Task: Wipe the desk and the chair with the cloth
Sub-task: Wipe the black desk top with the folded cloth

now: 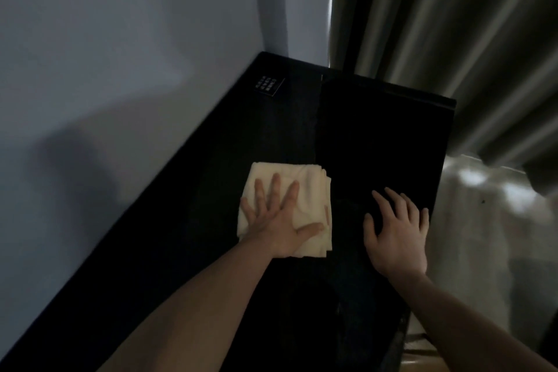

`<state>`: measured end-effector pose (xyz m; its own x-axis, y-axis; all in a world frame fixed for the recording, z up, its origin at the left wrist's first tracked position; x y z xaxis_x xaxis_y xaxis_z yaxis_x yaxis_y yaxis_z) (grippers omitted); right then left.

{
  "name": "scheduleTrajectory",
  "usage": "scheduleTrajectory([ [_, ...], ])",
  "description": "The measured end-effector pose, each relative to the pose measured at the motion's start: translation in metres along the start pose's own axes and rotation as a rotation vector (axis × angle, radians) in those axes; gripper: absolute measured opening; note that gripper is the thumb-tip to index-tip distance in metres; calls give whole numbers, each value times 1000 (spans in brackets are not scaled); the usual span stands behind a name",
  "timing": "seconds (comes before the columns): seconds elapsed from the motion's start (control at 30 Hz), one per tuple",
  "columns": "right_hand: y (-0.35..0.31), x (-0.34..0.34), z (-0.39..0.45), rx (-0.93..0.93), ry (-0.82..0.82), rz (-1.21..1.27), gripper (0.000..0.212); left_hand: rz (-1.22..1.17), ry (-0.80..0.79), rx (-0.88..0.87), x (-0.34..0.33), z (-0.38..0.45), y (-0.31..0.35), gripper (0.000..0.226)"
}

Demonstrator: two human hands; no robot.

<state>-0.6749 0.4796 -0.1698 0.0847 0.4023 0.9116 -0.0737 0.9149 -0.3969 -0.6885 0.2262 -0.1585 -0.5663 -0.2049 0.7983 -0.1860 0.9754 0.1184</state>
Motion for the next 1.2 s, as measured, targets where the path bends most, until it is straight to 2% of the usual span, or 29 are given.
scheduleTrajectory([
  [0.4, 2, -5, 2, -19, -13, -34, 59, 35, 97, -30, 89, 136, 89, 112],
  [0.73, 1, -5, 3, -28, -31, -8, 59, 37, 207, -96, 138, 216, 140, 112],
  [1.0, 3, -6, 2, -30, -6, 5, 57, 19, 255, -127, 153, 233, 145, 117],
  [1.2, 0, -3, 3, -39, -11, -5, 57, 80, 225, -194, 134, 197, 119, 113],
])
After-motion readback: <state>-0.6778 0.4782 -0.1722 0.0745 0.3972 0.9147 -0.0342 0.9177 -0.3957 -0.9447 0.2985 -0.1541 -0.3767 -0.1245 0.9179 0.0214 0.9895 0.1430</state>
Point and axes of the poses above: each hand's wrist, its own z-axis towards the middle knuckle, its own x-axis out of the back of the hand, y = z × x, the point moved 4 cm from there along z, towards the middle knuckle, and after that the axes turned 7 degrees about x, right-handed, at the moved point
